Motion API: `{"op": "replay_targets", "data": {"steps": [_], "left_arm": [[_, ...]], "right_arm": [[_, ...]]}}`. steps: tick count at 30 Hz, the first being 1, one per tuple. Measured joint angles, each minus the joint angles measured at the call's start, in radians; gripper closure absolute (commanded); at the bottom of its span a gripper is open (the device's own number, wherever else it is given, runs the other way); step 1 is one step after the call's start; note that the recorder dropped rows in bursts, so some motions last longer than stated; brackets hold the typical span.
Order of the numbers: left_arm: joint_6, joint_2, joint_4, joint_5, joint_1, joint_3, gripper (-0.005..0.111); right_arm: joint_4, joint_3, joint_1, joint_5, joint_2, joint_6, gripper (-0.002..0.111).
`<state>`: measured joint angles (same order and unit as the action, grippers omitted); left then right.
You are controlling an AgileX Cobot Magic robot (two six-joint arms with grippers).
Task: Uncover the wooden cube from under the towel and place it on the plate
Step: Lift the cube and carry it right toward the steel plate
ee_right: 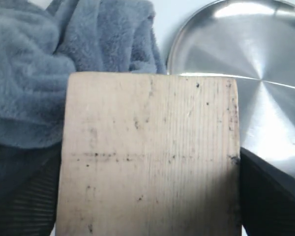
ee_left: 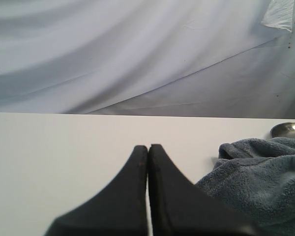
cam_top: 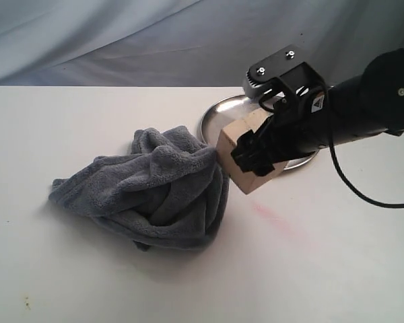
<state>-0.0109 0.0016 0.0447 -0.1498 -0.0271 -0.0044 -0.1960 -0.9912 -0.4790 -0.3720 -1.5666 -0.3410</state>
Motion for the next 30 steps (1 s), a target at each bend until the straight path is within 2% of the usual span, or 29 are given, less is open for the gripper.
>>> {"op": "replay_targets", "data": {"steps": [9,16,19,30], "left_arm": [[0.0,0.0,0.0,0.0,0.0,0.0,0.105],[0.0,0.0,0.0,0.0,0.0,0.0,0.105],[0.0,0.0,0.0,0.0,0.0,0.0,0.105],[0.0,0.0,0.0,0.0,0.0,0.0,0.105]], "right_arm": [[0.016,0.0,0.072,0.226,-0.009,0.102,0.058],[-0.005,-0.01,0.11,0.432,-0.113,0.107,0.058],[-0.012,-0.076,0.116,0.4,-0.186,0.107,0.058],[-0.01,-0.439,0.116,0.11,-0.419,0.116,0.058]]}}
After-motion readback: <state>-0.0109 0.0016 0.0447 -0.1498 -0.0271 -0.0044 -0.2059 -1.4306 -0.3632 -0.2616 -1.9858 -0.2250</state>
